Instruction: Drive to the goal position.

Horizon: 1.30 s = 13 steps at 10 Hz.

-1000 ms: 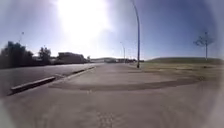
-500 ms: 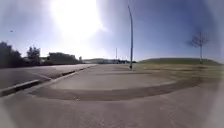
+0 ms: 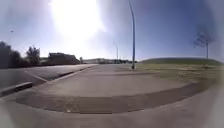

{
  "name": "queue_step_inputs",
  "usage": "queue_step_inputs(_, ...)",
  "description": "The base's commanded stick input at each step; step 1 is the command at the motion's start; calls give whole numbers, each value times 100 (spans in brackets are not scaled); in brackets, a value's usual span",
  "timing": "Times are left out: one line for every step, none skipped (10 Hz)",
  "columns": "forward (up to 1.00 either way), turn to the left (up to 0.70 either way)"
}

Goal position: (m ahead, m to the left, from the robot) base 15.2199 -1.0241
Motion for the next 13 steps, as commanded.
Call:
queue_step_inputs(100,1)
queue_step_inputs(100,1)
queue_step_inputs(100,1)
queue_step_inputs(100,1)
queue_step_inputs(100,1)
queue_step_inputs(100,1)
queue_step_inputs(100,1)
queue_step_inputs(100,1)
queue_step_inputs(100,1)
queue_step_inputs(100,1)
queue_step_inputs(77,1)
queue_step_inputs(31,0)
queue_step_inputs(0,0)
